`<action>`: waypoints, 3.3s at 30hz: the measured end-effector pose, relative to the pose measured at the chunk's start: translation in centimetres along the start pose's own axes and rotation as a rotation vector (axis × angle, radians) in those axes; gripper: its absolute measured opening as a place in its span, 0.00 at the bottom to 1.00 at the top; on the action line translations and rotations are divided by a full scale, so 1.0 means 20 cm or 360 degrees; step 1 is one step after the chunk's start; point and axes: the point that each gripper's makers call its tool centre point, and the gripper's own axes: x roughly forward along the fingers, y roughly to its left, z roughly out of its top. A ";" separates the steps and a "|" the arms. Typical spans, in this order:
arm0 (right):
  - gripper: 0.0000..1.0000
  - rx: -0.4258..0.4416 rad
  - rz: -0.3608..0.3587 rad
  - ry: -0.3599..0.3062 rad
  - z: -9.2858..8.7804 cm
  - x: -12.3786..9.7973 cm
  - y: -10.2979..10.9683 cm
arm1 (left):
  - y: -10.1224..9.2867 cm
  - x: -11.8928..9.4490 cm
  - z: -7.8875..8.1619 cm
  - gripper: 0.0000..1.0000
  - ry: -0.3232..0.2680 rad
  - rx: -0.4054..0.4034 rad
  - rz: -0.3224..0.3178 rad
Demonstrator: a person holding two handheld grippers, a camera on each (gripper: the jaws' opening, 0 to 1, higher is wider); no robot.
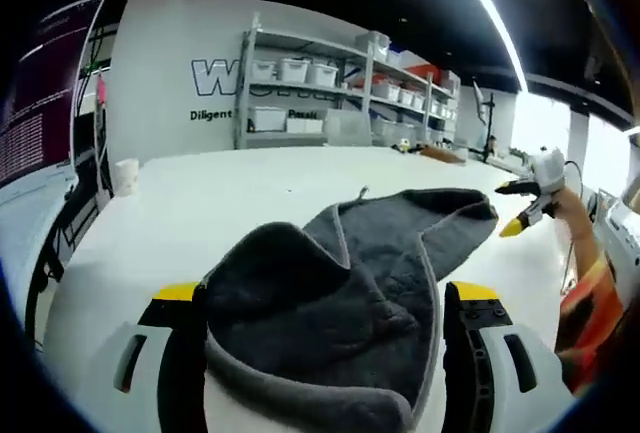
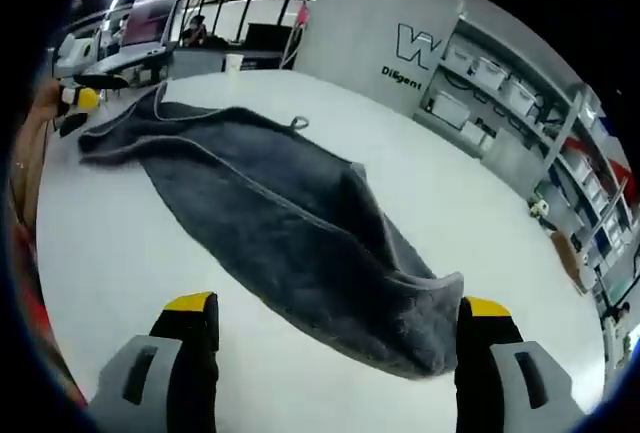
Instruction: Open the folded towel by lifting each exposed corner and separating the folded layers until the towel lies flat within the target outline without major curled edges
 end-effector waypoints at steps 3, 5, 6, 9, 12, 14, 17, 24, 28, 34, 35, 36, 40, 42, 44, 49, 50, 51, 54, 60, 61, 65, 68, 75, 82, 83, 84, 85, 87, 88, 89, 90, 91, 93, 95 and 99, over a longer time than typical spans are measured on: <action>0.99 -0.0012 0.0071 -0.0020 0.02 0.00 0.05 | 0.03 0.04 0.05 0.96 0.0008 0.0099 -0.0019; 0.99 -0.0021 0.0085 -0.0023 0.02 0.00 0.07 | 0.05 0.07 0.07 0.94 0.0040 0.0184 -0.0040; 0.99 -0.0026 0.0087 -0.0021 0.02 0.00 0.07 | 0.06 0.09 0.07 0.93 0.0060 0.0222 -0.0056; 0.99 -0.0047 0.0079 -0.0014 0.02 0.00 0.07 | 0.10 0.13 0.12 0.89 0.0055 0.0240 -0.0080; 0.99 -0.0055 0.0084 -0.0015 0.01 0.00 0.07 | 0.12 0.17 0.14 0.85 0.0035 0.0258 -0.0103; 0.99 -0.0057 0.0094 -0.0015 0.01 0.00 0.08 | 0.15 0.23 0.12 0.76 0.0123 0.0372 -0.0187; 0.99 -0.0060 0.0105 -0.0014 0.00 0.00 0.09 | 0.16 0.28 0.09 0.72 0.0208 0.0444 -0.0221; 0.99 -0.0039 0.0117 0.0006 -0.03 0.01 0.10 | 0.22 0.38 0.05 0.36 0.0281 0.0403 -0.0223; 0.99 -0.0028 0.0121 0.0010 -0.05 0.01 0.10 | 0.25 0.42 0.01 0.24 0.0322 0.0387 -0.0188; 0.99 0.0012 0.0096 0.0016 -0.08 0.01 0.07 | 0.23 0.41 -0.06 0.01 0.0390 0.0440 -0.0143; 0.99 0.0017 0.0094 0.0015 -0.08 0.00 0.07 | 0.22 0.41 -0.06 0.01 0.0379 0.0430 -0.0144; 0.99 0.0016 0.0097 0.0014 -0.08 0.00 0.08 | 0.23 0.41 -0.05 0.01 0.0370 0.0426 -0.0133; 0.99 -0.0008 0.0123 0.0007 -0.07 0.01 0.10 | 0.29 0.43 -0.02 0.01 0.0308 0.0309 -0.0002; 0.99 -0.0012 0.0129 0.0006 -0.07 0.02 0.10 | 0.32 0.43 0.00 0.01 0.0273 0.0256 0.0031; 0.99 -0.0015 0.0132 0.0005 -0.07 0.02 0.11 | 0.34 0.44 0.03 0.01 0.0200 0.0188 0.0082; 0.99 -0.0025 0.0144 0.0001 -0.07 0.02 0.11 | 0.42 0.43 0.12 0.01 0.0024 0.0039 0.0187; 0.99 -0.0024 0.0143 0.0001 -0.07 0.02 0.11 | 0.45 0.42 0.15 0.01 -0.0023 0.0000 0.0230; 0.99 -0.0025 0.0144 0.0000 -0.07 0.02 0.11 | 0.48 0.42 0.17 0.01 -0.0053 -0.0012 0.0272; 0.99 -0.0031 0.0148 -0.0002 -0.07 0.02 0.12 | 0.57 0.41 0.21 0.01 -0.0114 -0.0069 0.0352; 0.99 -0.0029 0.0145 -0.0007 -0.06 0.02 0.12 | 0.71 0.41 0.18 0.01 -0.0073 -0.0055 0.0523; 0.99 -0.0028 0.0144 -0.0008 -0.06 0.01 0.12 | 0.73 0.41 0.17 0.01 -0.0056 -0.0046 0.0555; 0.99 -0.0025 0.0139 -0.0004 -0.07 0.01 0.11 | 0.86 0.42 0.08 0.01 0.0041 -0.0012 0.0671; 0.99 -0.0024 0.0139 -0.0002 -0.07 0.01 0.11 | 0.92 0.41 0.03 0.01 0.0096 0.0031 0.0756; 0.99 -0.0020 0.0138 0.0011 -0.08 0.01 0.11 | 0.98 0.44 -0.07 0.01 0.0183 0.0046 0.0822; 0.99 -0.0016 0.0140 0.0010 -0.08 0.01 0.10 | 1.00 0.47 -0.14 0.01 0.0259 0.0084 0.0838; 0.99 -0.0015 0.0140 0.0009 -0.08 0.01 0.10 | 1.01 0.48 -0.15 0.01 0.0269 0.0081 0.0837; 0.99 -0.0014 0.0140 0.0010 -0.08 0.01 0.10 | 1.01 0.48 -0.16 0.01 0.0275 0.0077 0.0837; 0.99 -0.0013 0.0139 0.0010 -0.09 0.01 0.10 | 1.01 0.48 -0.16 0.01 0.0276 0.0076 0.0839; 0.99 -0.0012 0.0142 0.0012 -0.09 0.01 0.10 | 1.01 0.48 -0.16 0.01 0.0276 0.0080 0.0844; 0.99 -0.0011 0.0144 0.0013 -0.09 0.01 0.10 | 1.01 0.48 -0.16 0.02 0.0275 0.0080 0.0845; 0.99 -0.0011 0.0144 0.0013 -0.09 0.01 0.10 | 1.01 0.48 -0.16 0.02 0.0275 0.0080 0.0845; 0.99 -0.0011 0.0145 0.0012 -0.09 0.01 0.10 | 1.00 0.48 -0.16 0.03 0.0273 0.0082 0.0844; 0.99 -0.0012 0.0147 0.0011 -0.09 0.01 0.10 | 1.00 0.48 -0.16 0.05 0.0274 0.0083 0.0841; 0.99 -0.0009 0.0145 0.0005 -0.09 0.01 0.10 | 0.98 0.48 -0.15 0.14 0.0270 0.0071 0.0824; 0.99 -0.0007 0.0140 0.0002 -0.09 0.00 0.09 | 0.97 0.47 -0.12 0.25 0.0222 0.0048 0.0862; 0.99 -0.0006 0.0134 0.0002 -0.09 0.00 0.09 | 0.85 0.51 -0.05 0.52 0.0126 0.0033 0.0768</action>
